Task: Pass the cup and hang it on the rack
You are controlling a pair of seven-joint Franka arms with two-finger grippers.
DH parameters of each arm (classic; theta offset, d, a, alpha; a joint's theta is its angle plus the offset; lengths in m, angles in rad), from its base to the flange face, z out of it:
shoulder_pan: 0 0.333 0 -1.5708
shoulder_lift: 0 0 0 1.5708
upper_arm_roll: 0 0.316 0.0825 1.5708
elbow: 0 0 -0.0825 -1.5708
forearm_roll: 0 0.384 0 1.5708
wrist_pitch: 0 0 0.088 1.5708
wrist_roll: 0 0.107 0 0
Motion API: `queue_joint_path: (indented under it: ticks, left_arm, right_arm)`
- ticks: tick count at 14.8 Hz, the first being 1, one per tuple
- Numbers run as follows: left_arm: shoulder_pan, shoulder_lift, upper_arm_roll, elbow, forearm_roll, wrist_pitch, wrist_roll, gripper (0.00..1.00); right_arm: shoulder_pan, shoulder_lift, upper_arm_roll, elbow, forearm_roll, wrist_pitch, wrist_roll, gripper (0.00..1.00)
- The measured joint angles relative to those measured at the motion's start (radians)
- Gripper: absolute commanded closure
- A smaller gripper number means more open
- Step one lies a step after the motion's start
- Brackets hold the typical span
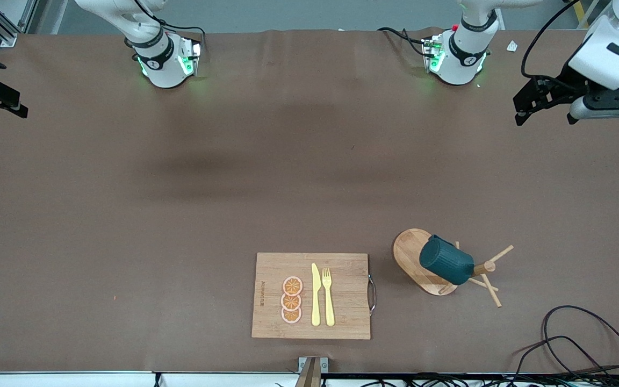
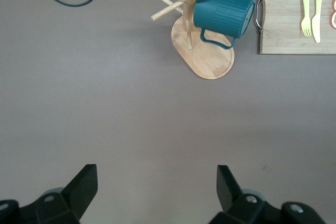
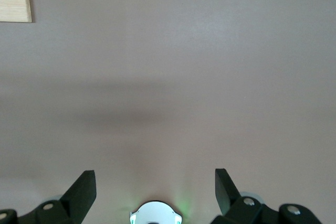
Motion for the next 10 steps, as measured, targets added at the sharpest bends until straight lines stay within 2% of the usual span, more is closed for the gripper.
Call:
queue_joint_path:
  ticks: [10]
  left_arm:
    - [0.008,-0.017,0.028,-0.02,0.0,0.032,0.063,0.0]
  right_arm:
    - [0.0,0.0,0.0,0.0,0.0,0.0,0.0,0.0]
